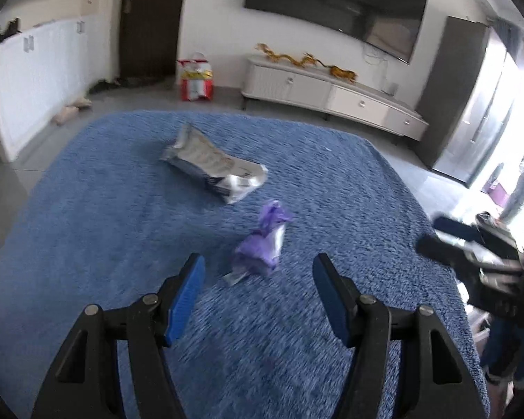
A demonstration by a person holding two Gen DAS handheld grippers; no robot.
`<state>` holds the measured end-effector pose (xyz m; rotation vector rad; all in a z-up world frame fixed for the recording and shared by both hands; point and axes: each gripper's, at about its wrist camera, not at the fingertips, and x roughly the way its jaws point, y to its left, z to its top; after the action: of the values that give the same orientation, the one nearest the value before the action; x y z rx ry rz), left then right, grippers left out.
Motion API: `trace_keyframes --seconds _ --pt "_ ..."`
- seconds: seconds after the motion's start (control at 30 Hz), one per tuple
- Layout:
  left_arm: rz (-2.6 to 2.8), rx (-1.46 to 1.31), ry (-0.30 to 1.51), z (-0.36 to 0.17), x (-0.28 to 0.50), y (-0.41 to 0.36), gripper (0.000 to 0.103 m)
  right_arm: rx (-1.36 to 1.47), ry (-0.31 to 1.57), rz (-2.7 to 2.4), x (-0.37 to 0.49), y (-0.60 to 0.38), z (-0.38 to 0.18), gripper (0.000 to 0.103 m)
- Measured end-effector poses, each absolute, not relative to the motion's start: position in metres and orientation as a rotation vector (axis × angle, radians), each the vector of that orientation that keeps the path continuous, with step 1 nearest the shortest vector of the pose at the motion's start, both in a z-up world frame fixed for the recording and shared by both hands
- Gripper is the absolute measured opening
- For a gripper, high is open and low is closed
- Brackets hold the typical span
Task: Collect trash
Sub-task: 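Move both open tools back over the silver and purple wrappers, then grasp the purple wrapper with the left tool while the right tool grasps the silver-blue carton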
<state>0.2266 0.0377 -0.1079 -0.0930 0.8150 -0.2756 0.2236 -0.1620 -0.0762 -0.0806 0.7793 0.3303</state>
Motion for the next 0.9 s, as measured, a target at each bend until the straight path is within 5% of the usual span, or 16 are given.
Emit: trace_keyframes --seconds 0.13,0.27,0.47,0.9 --pt "-0.294 -0.067 0.843 -0.124 0.249 0.031 0.061 -0.086 0.762 0.388 0.264 -0.144 -0.074 0.057" --pt "-0.287 -0.089 0.873 -0.136 0.260 0.040 0.039 -0.094 0.775 0.454 0.299 -0.120 -0.082 0.057" --pt "-0.292 -0.188 0.838 -0.143 0.255 0.061 0.029 -0.096 0.817 0.564 0.344 -0.072 -0.107 0.066" --pt "-0.210 -0.299 0.816 -0.142 0.228 0.097 0.027 -0.095 0.896 0.655 0.396 -0.013 -0.141 0.074"
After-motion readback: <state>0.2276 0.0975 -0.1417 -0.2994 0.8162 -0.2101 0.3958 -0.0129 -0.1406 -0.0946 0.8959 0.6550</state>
